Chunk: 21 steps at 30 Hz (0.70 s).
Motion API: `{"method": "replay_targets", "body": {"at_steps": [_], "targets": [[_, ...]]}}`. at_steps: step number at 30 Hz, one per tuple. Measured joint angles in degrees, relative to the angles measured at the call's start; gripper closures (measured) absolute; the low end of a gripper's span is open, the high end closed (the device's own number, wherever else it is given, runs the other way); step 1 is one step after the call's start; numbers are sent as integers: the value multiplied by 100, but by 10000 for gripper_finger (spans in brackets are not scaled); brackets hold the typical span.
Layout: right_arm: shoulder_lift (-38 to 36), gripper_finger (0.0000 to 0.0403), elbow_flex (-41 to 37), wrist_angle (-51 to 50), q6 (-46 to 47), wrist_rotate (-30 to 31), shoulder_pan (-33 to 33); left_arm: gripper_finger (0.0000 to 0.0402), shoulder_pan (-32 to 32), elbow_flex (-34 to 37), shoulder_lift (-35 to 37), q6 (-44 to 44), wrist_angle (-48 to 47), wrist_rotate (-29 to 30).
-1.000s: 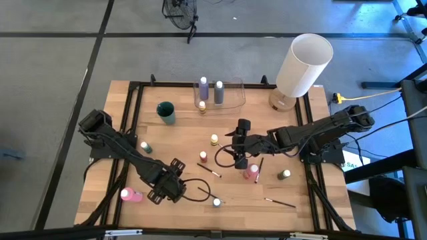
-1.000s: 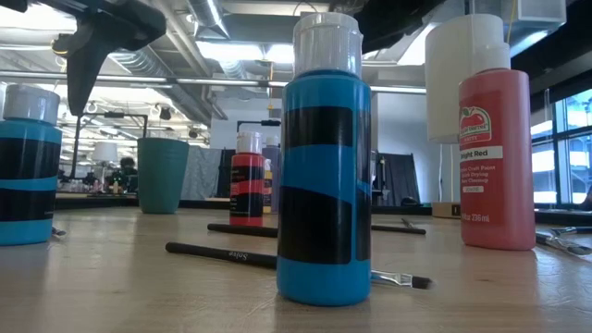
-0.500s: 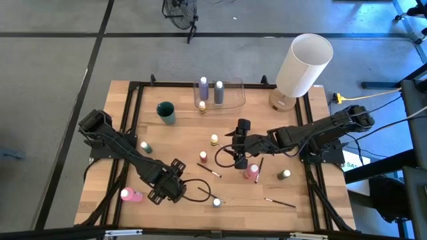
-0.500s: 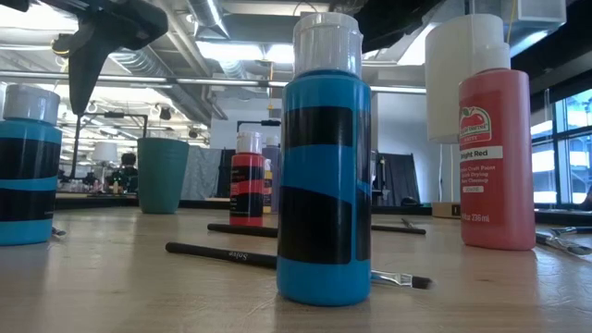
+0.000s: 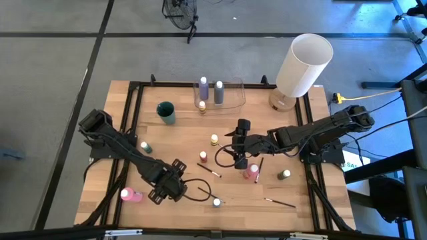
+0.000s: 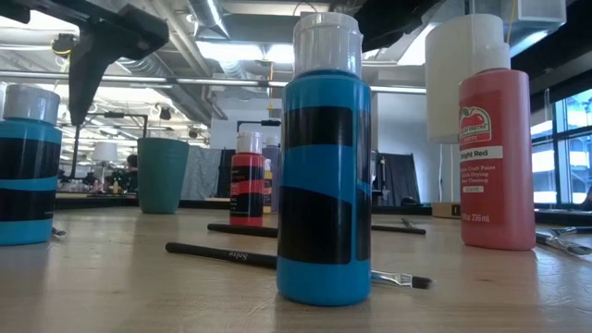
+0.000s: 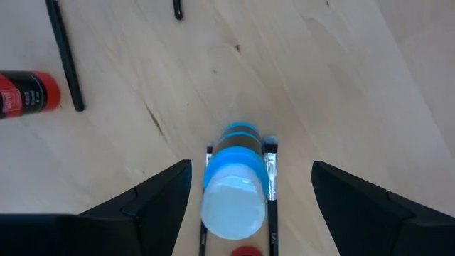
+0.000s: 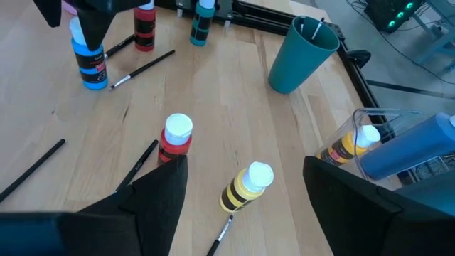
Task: Pick & Place Paint Supplies
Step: Put the blue paint bottle into the transparent bin
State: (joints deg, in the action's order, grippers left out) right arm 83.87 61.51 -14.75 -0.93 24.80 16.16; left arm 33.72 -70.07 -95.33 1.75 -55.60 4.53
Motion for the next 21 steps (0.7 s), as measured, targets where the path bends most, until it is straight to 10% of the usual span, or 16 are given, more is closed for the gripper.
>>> {"method": "replay_targets", "body": {"at_steps": [21], "targets": [[-2, 119, 0, -21, 0, 2, 0, 151, -160, 200, 0, -58, 180, -301]]}}
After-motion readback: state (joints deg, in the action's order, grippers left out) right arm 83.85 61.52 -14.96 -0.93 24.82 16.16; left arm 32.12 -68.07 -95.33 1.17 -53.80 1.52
